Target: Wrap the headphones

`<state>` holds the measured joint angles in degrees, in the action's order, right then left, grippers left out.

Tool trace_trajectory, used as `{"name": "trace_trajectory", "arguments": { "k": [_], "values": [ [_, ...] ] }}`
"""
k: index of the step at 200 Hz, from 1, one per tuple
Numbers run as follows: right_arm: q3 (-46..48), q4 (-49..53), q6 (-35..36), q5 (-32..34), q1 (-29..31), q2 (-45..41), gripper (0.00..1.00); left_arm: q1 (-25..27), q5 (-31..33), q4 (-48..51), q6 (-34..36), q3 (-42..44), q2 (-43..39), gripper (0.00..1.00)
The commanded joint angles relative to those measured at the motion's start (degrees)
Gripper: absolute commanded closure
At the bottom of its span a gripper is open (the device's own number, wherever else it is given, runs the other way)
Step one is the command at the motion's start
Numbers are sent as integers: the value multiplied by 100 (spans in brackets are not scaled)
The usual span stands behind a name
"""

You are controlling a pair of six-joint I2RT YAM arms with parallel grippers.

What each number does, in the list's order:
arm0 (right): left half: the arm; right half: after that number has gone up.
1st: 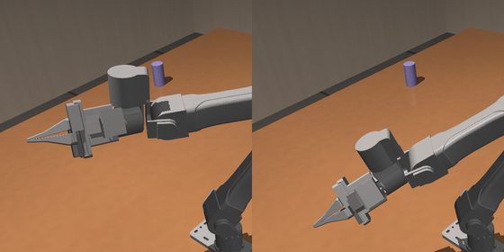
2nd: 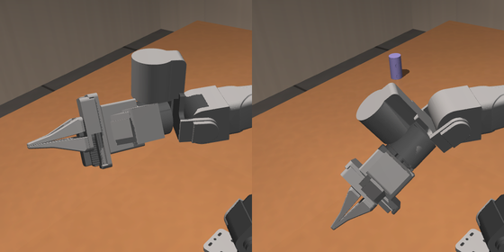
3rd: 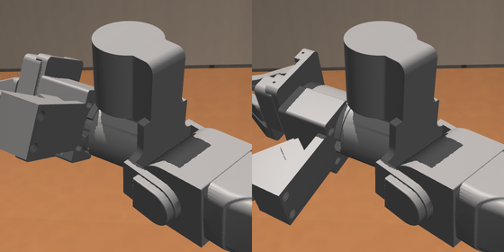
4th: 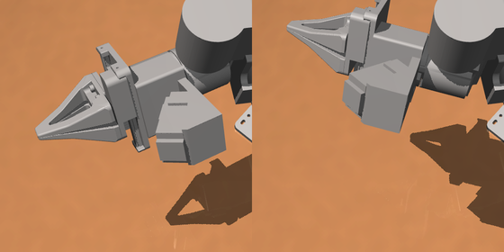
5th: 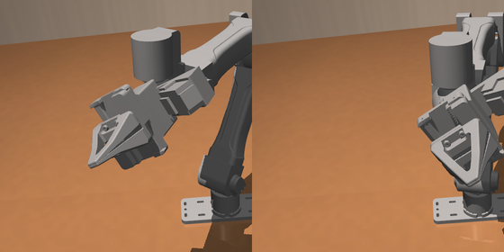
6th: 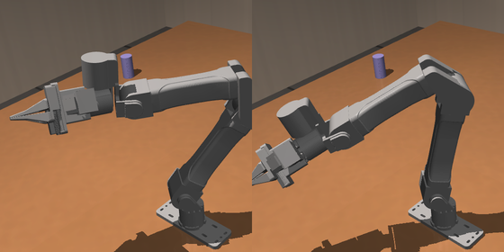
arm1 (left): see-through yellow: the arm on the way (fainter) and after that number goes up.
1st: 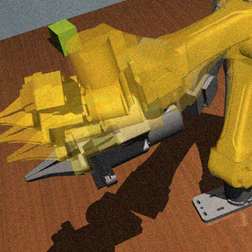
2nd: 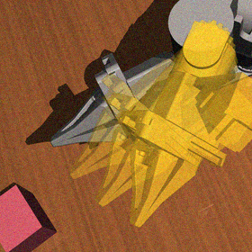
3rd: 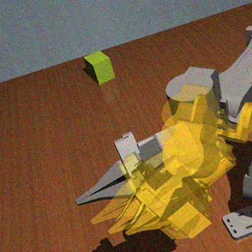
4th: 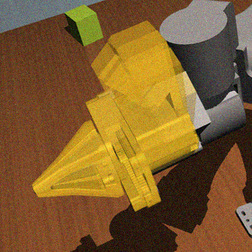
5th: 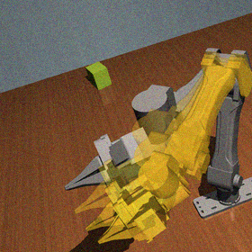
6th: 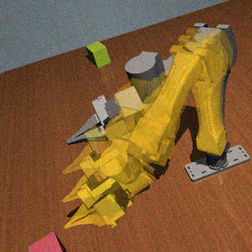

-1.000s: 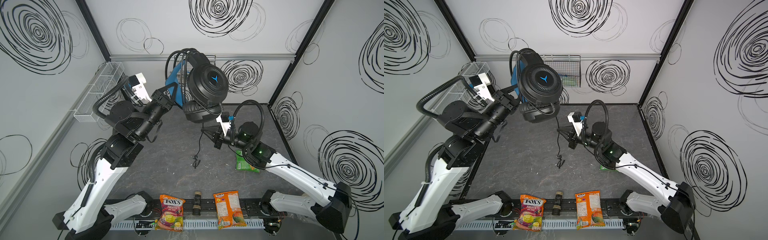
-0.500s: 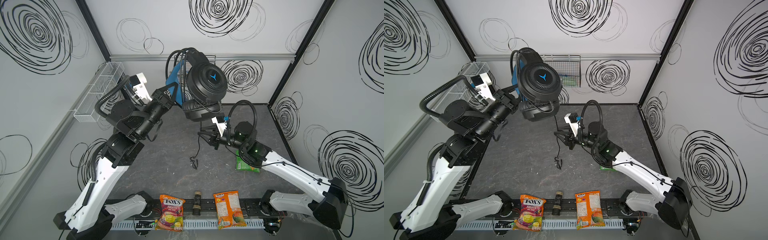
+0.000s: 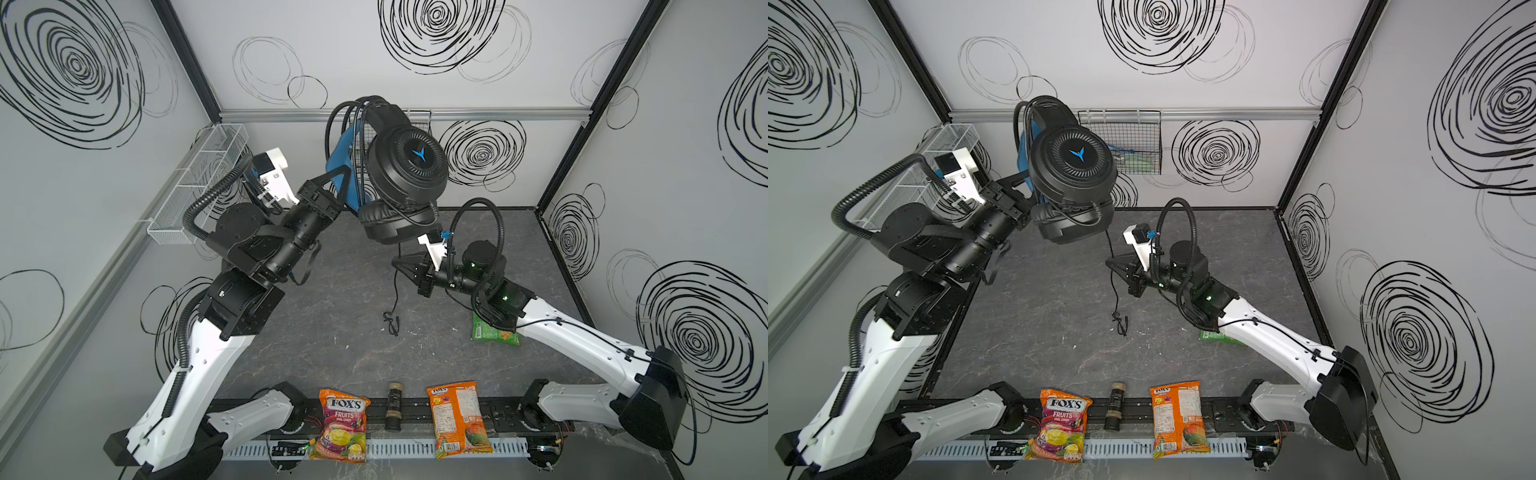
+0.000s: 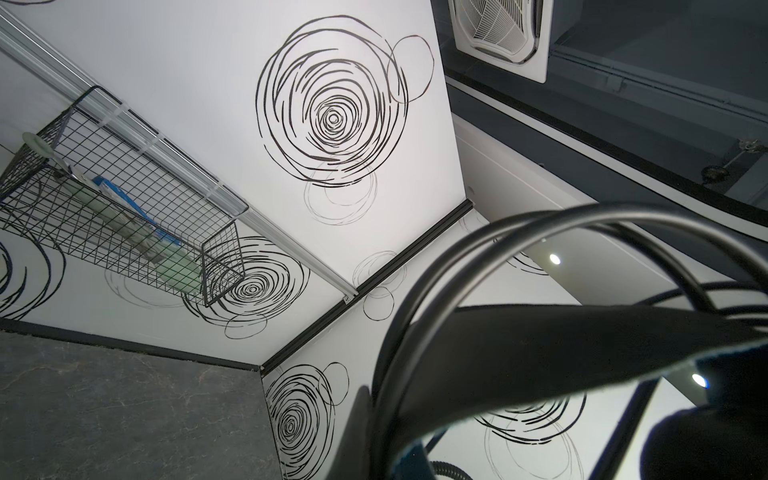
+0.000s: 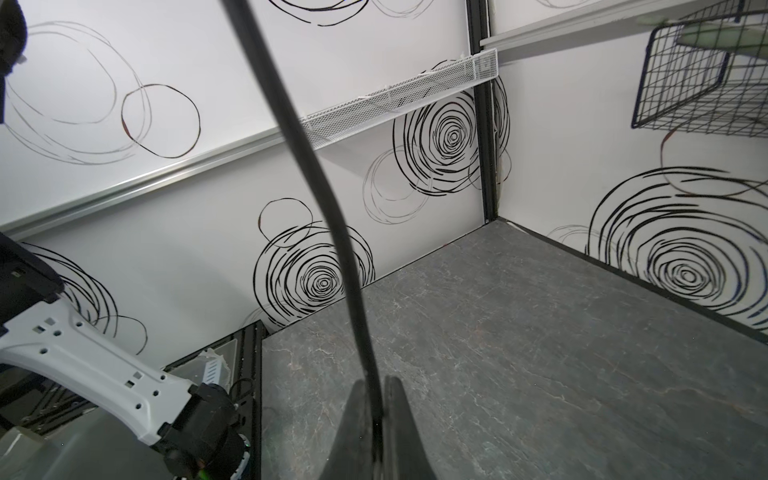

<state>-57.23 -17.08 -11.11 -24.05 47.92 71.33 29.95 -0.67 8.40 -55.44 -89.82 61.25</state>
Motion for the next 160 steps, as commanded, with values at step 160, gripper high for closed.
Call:
{"name": "trace_trajectory", "arguments": {
  "k": [160],
  "values": [
    [-986,2255,1851,1902,2106,-95,100,-380,3366,1994,1066,-758,886,100]
  ]
}}
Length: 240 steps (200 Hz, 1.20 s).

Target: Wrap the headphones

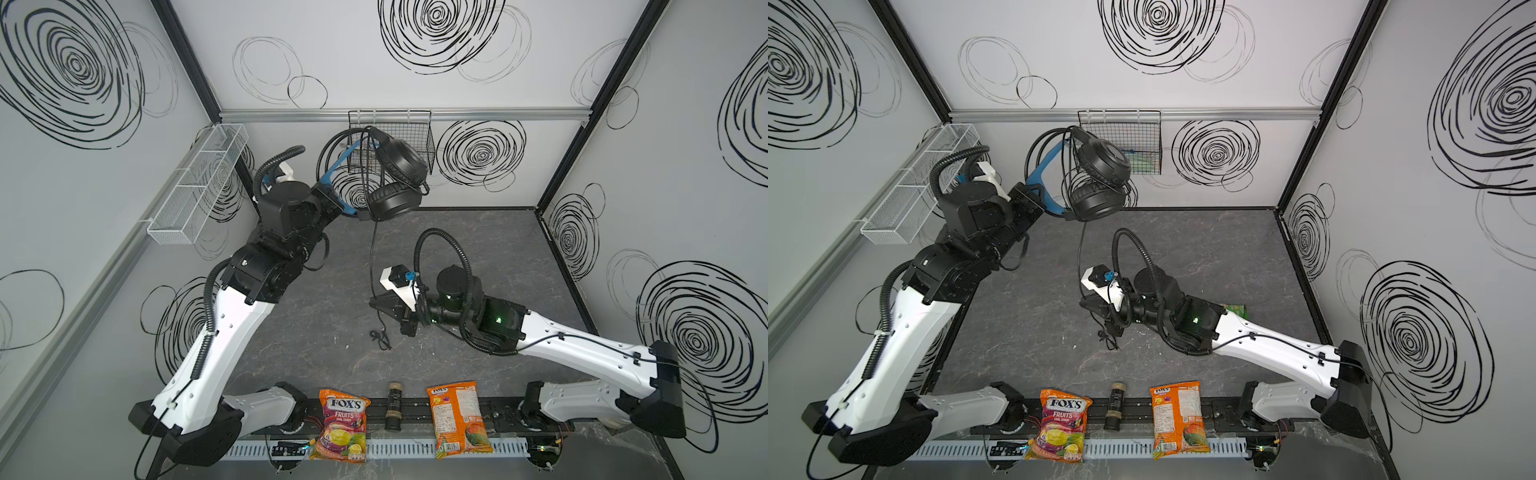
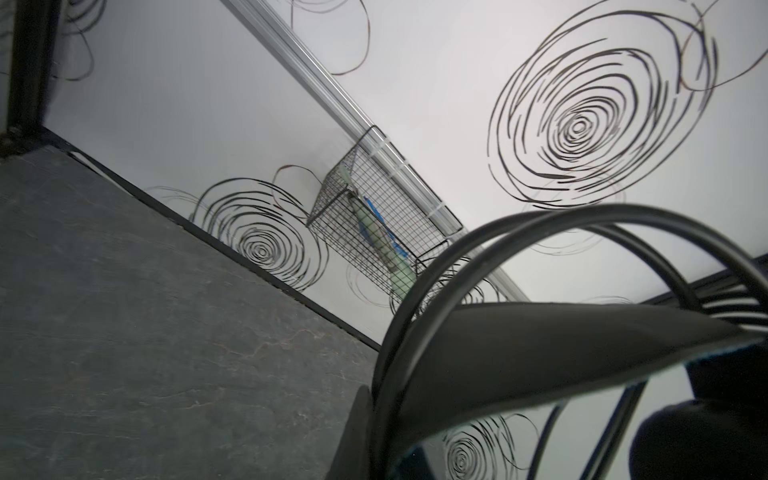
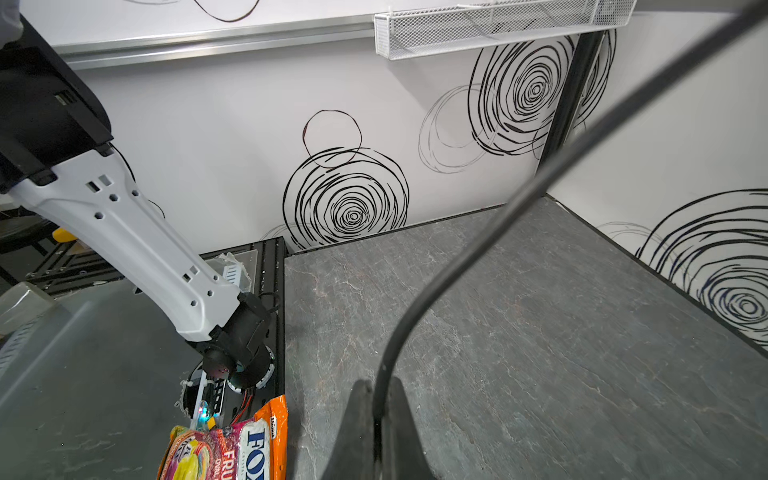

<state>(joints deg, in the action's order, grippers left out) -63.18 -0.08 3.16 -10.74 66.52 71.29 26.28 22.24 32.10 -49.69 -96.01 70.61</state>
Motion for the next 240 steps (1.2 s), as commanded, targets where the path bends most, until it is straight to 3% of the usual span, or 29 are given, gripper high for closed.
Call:
{"name": "trace_trajectory", "arguments": {
  "k": [1,39,74,126,145,190,240],
  "values": [
    [-403,576,427,590,256,-90,100,-11,1105,-378,524,-139,-44,100],
    [-963,1293,623,1265,591,8,100,244,2218,-520,1735,169,23,100],
    [-1491,1804,797,1531,707,46,100,429,2787,-671,2372,563,-86,100],
    [-2486,2473,1973,2426,852,370,100,918,3282,-1114,3665,852,-93,100],
    [-2763,2519,2380,2723,678,470,100,1094,3293,-1239,4106,986,-182,100],
    [-3189,2444,2609,2477,-135,493,100,1402,3594,-1137,4559,1139,-342,100],
    [-3376,2486,3322,3097,-260,597,100,1751,4137,-1382,5337,1286,-401,100]
  ]
}}
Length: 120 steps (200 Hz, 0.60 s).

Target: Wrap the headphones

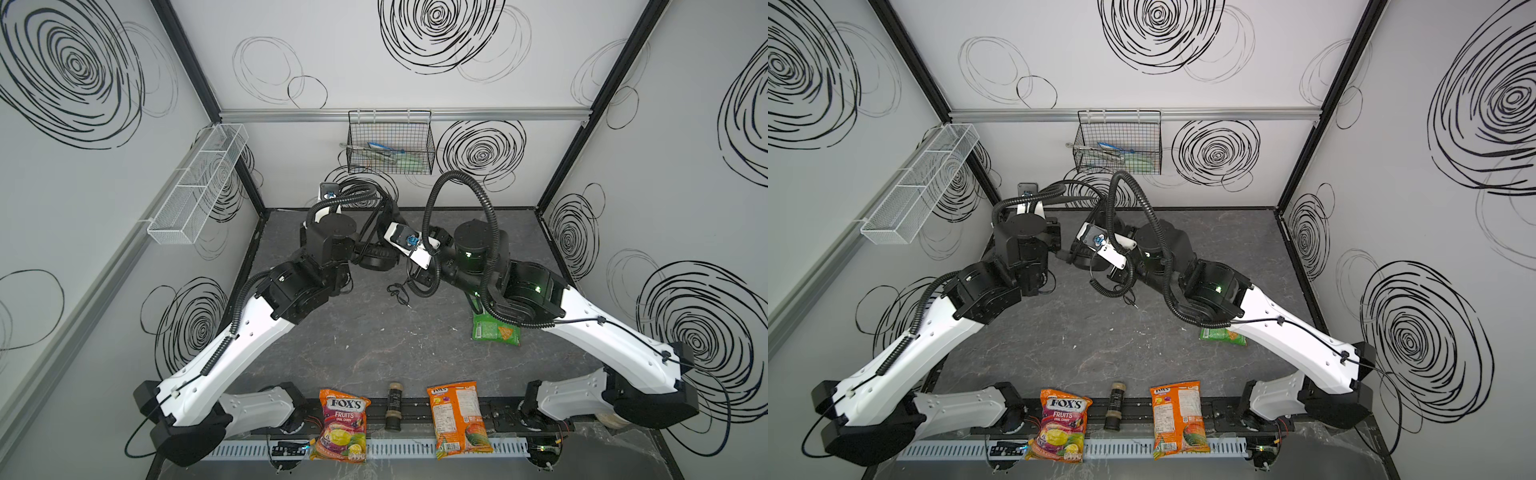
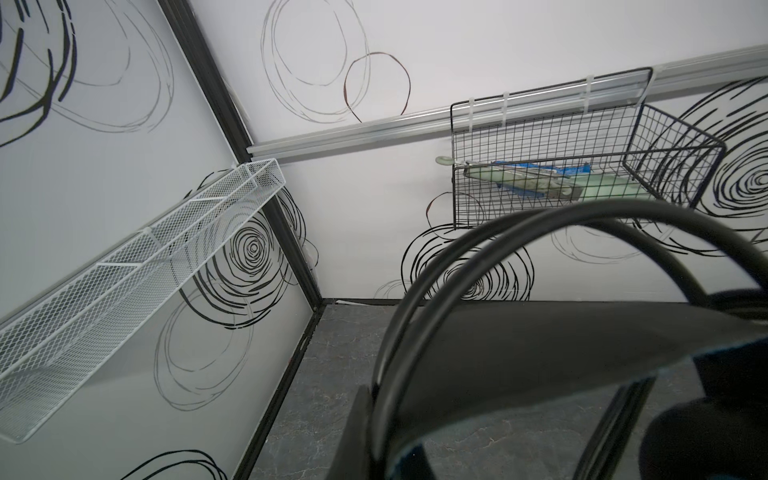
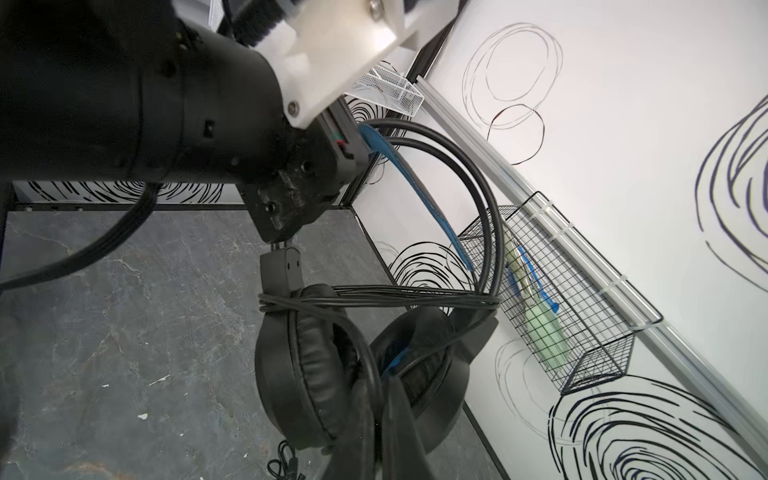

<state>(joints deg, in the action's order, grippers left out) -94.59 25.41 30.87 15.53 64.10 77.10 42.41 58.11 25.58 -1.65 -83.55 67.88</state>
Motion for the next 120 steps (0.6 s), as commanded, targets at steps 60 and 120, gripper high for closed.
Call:
{"name": "trace_trajectory", "arguments": {
  "k": [60,120],
  "values": [
    [-81,-420,1088,1010,-214,-146,97,538,206,-372,1174,-172,-39,100],
    [19,-732,1129,996,-519,-340,93,646,-1243,757,557,-461,-230,100]
  ]
}}
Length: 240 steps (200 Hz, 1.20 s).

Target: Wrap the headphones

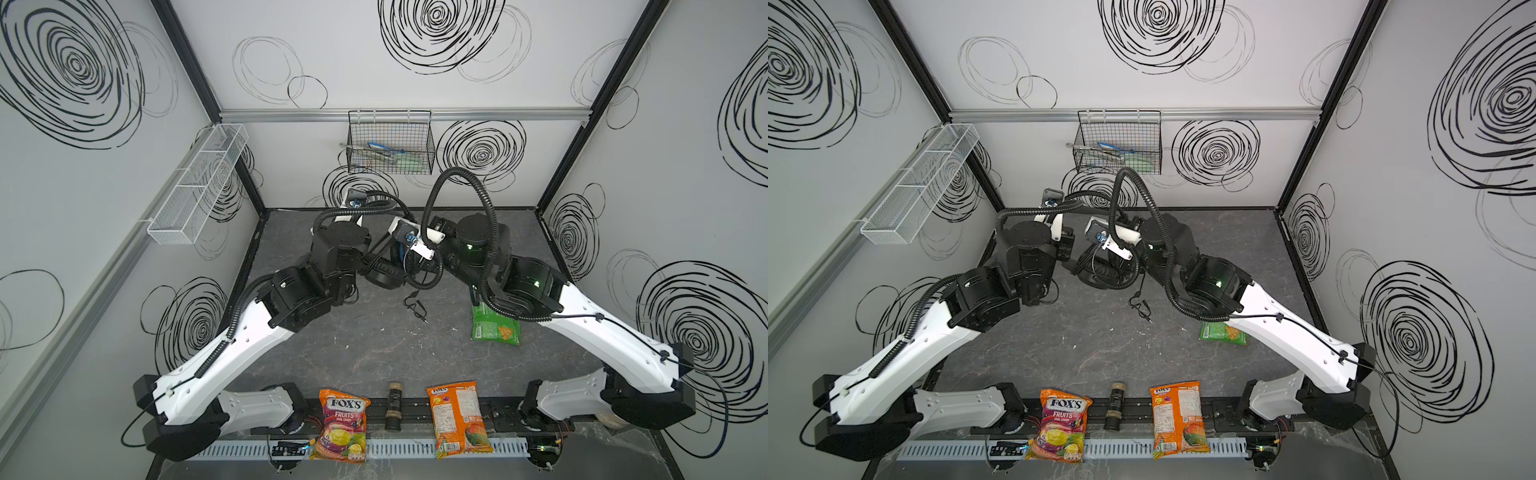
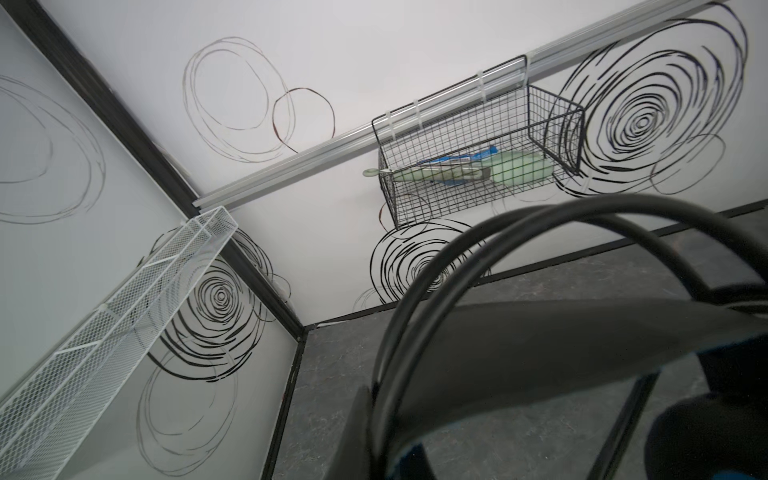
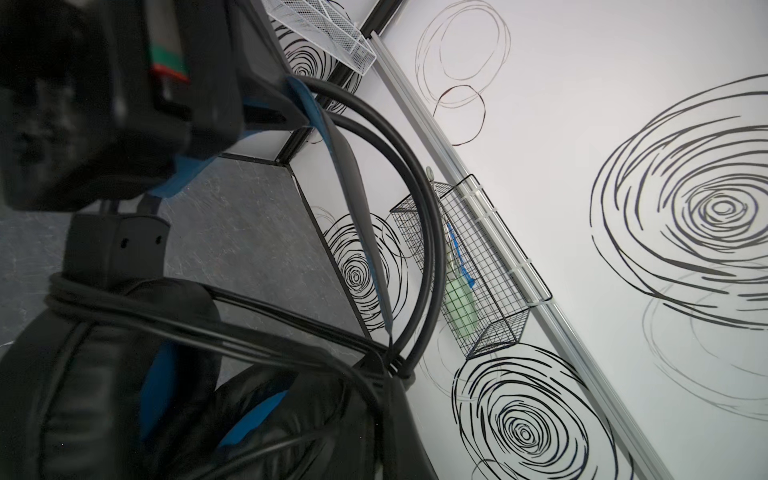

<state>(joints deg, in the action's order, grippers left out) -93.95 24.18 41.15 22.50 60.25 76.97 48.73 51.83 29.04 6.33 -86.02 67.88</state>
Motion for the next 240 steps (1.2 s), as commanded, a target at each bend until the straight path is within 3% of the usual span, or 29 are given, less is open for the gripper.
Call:
{"name": "trace_trajectory", "arguments": {
  "k": [1,109,160,240],
  "values": [
    [-44,-613,107,303,-140,-329,93,14,-632,428,-248,-214,-235,100],
    [360,-1011,430,311,-259,-734,82,-261,-2025,1167,-673,-415,-789,100],
    [769,-1341,509,195,-301,-1058,80,-1058,-3493,1115,-1299,-743,-862,100],
    [1082,-1676,-577,-828,-1269,-1164,82,-1476,-5107,1054,-1586,-1181,-888,100]
  ]
}}
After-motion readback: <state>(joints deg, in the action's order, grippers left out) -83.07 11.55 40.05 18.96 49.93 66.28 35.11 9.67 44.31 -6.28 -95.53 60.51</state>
